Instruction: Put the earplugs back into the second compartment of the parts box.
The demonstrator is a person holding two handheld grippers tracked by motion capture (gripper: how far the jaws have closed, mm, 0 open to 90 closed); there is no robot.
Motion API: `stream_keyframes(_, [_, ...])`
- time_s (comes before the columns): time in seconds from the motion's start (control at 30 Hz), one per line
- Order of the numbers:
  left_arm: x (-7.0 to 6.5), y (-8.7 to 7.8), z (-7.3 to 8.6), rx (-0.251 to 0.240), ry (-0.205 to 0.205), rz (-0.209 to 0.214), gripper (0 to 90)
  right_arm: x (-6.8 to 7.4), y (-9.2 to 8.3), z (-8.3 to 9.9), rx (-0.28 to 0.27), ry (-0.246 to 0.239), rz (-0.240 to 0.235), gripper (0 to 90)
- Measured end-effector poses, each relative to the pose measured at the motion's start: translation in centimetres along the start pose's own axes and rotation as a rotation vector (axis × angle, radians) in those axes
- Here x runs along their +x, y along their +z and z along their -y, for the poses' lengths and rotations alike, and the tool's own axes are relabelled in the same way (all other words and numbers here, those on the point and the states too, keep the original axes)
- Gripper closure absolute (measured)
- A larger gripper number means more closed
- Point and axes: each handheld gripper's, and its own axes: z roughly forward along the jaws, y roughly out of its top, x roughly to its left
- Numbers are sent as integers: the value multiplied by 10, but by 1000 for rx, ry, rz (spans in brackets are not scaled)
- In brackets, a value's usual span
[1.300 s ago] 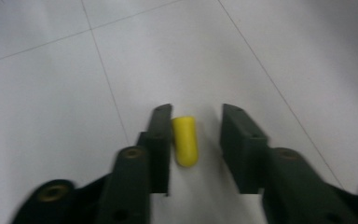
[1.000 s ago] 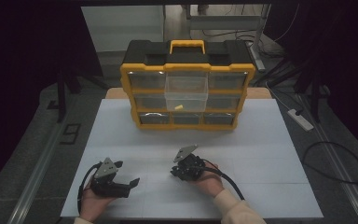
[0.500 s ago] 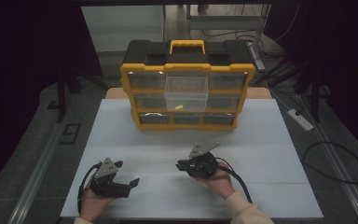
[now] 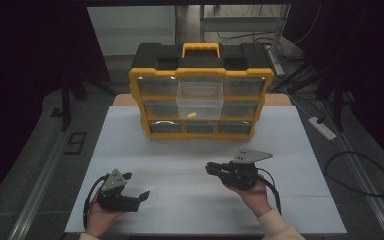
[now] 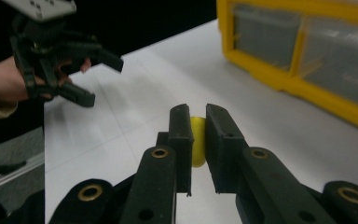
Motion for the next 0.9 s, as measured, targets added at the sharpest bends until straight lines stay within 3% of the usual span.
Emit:
stream_keyframes(0.27, [0,0,0,0,0,0,71,-2,-24,-13,-88,-6,37,805])
stream_keyframes(0.57, [0,1,-1,3,7,3,71,-2,-50,-44,-178,-32,73,805])
stream_keyframes(0.9, [0,1,-1,3,8,1,71,-2,-60,-80,-244,-72,74,805])
